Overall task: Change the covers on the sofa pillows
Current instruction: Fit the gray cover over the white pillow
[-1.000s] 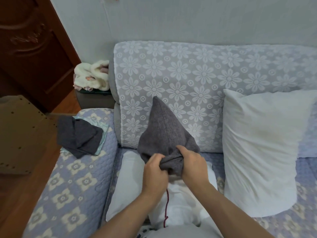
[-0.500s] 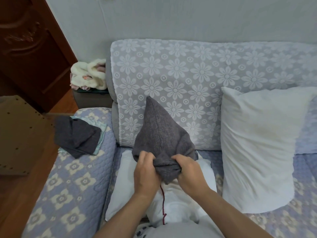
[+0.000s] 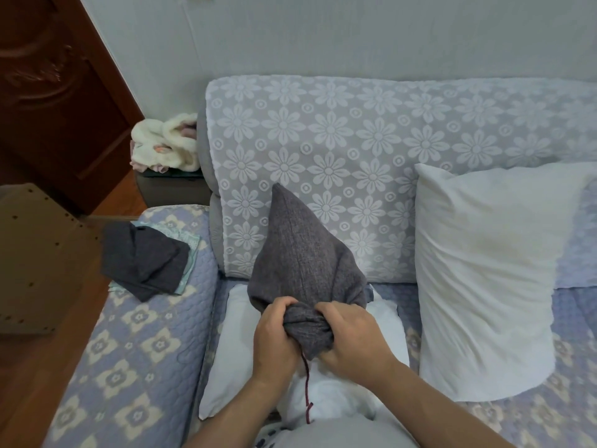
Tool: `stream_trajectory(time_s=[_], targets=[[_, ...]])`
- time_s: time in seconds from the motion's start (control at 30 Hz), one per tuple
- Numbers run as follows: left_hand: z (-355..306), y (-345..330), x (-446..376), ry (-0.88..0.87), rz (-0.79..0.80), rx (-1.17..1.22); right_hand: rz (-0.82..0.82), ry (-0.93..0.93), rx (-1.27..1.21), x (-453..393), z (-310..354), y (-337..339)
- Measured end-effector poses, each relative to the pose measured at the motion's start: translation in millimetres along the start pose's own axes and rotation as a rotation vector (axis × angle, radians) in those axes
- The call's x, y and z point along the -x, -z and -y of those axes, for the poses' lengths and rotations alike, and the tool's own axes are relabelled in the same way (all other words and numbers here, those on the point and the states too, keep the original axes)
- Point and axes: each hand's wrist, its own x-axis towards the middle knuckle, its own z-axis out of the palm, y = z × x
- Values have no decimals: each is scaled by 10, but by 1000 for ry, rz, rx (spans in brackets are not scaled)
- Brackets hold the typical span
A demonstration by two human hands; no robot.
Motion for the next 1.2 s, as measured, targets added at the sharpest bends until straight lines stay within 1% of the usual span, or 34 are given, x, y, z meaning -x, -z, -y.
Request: stream_trajectory(time_s=[0.07,0.17,0.2,0.3,0.37,0.43,0.5,0.57,0.63,0.7,0.77,0.83,0.9,1.03,1.1,1.13,1.2], targets=[[43,17,-16,4,3,-24,31,-25,7,-13,25,-23],[5,9,-21,-11,69,-77,14,-170,-34,-61,9,-12],[-7,3,-39,-18,97,-106,14,-189,-59,-79,-10,-2],[-14,42,-161,-89,187,-237,23,-149,-133,-114,-6,66],[1,97,-233,-114,233,-245,33,-134,-187,-99,-3,62],[8,152,-243,-89,245,-206,91,-157,-240,-70,-49,46],[5,195,-226,-46,294,-119,213,-138,-257,-69,-78,69],[-37,249,-215,30,419,2,345,-160,-285,-98,-59,157],[-153,333,-249,150,611,113,485,-268,-384,-146,-37,279],[-258,417,-313,273,810,175,593,-371,-518,-194,-36,387],[-305,494,-405,346,987,141,668,-403,-564,-231,-47,451],[-345,522,-488,348,1144,21,698,-392,-547,-251,-48,466],[-398,510,-562,368,1251,-55,668,-388,-569,-241,-59,451],[-470,457,-616,480,1371,-82,549,-414,-633,-132,-44,361],[-435,463,-595,500,1425,-95,431,-423,-627,-34,-43,256],[-400,475,-571,512,1443,-85,346,-400,-560,24,-62,197],[-323,527,-519,581,1422,19,211,-430,-465,159,-133,208]])
